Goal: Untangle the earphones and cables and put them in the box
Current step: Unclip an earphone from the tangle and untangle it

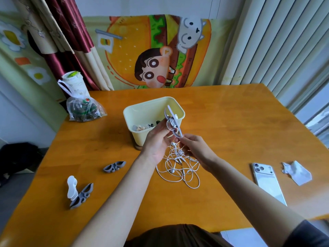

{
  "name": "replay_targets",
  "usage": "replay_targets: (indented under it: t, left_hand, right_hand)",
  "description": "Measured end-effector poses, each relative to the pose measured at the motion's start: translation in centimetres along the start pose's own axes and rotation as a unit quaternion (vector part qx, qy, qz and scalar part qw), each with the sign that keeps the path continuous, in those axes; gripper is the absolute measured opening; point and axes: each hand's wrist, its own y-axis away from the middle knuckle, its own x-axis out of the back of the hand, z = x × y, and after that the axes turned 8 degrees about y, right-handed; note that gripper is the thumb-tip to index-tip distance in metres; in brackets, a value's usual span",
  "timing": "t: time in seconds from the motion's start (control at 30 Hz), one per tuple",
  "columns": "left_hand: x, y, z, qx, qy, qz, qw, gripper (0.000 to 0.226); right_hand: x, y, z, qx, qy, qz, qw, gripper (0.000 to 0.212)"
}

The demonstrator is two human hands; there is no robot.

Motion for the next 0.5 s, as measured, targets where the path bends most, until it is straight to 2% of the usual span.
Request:
replay_targets:
  t: [0.1, 0.27, 0.5]
  left_hand:
    - [0.3, -0.2, -0.1, 0.000, 0.002, 0.036, 0.999, 0.022]
    - [0.5, -0.6, -0.7, -0.008, -0.039, 0.110, 0.993, 0.020]
    - [0.3, -1.1, -0.8, -0.004, 0.009, 0.177, 0.984, 0.018]
  right_hand:
    - [-0.5, 0.0, 0.1, 0.006, 0.016, 0.007, 1.000, 0.030]
    - [-0.7, 0.1, 0.5, 0.030, 0.123, 0.035, 0.991, 0.028]
    - [-0.4, 0.0, 0.2, 0.071, 0.240, 0.063, 0.966, 0.028]
